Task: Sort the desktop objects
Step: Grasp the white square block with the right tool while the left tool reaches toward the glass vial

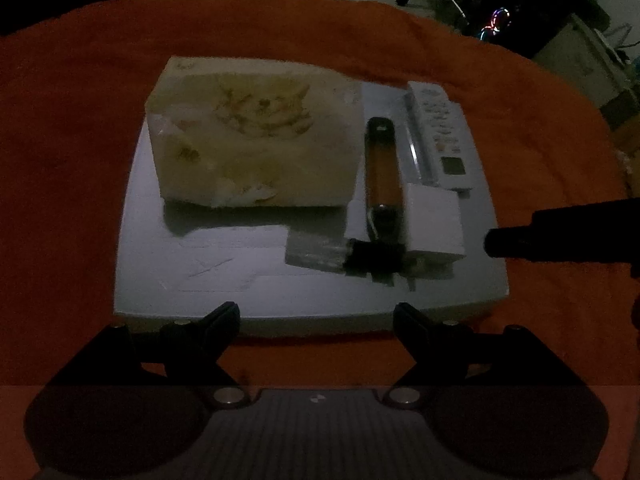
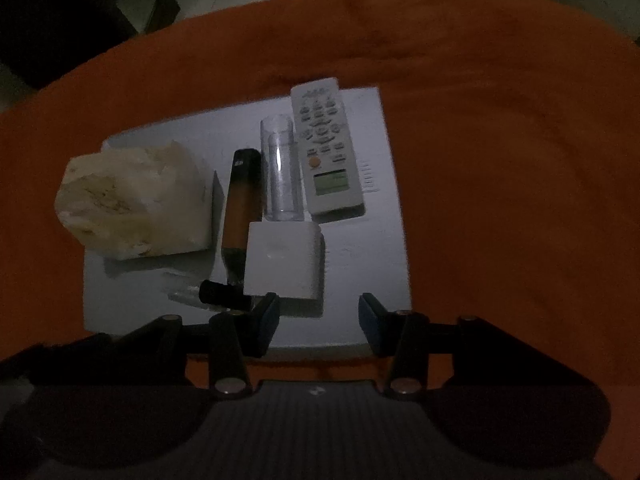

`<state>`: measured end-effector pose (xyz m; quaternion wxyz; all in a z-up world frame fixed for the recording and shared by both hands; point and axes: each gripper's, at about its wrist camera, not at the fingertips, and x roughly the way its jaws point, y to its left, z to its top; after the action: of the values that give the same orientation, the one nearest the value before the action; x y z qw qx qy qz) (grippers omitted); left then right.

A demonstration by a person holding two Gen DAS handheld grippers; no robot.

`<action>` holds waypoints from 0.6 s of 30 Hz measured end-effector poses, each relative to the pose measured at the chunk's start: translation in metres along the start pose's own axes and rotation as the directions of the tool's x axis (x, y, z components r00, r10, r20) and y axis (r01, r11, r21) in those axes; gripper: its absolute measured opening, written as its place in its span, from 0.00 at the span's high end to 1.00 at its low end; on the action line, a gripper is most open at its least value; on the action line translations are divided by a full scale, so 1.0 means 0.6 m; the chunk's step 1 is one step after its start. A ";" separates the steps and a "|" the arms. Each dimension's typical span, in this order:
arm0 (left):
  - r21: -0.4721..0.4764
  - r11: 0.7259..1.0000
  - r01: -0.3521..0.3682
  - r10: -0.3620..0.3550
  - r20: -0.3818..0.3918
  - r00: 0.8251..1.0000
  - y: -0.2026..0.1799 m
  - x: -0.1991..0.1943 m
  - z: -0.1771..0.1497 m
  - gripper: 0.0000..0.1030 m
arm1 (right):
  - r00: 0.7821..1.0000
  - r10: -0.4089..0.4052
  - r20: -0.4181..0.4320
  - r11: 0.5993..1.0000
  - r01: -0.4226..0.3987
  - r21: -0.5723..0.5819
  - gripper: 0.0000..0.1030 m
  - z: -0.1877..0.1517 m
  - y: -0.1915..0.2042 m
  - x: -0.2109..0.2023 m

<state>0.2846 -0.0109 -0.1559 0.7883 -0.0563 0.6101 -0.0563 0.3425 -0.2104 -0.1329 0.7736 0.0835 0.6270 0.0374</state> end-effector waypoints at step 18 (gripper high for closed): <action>-0.024 0.999 0.026 -0.027 -0.025 0.999 0.034 0.036 0.022 0.20 | 1.000 -0.021 -0.002 0.999 0.021 -0.050 0.42 0.027 0.045 0.094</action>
<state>0.3029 0.0062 -0.1764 0.7790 -0.0731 0.6198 -0.0600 0.3713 -0.1759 -0.1793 0.7750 0.0575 0.6278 0.0451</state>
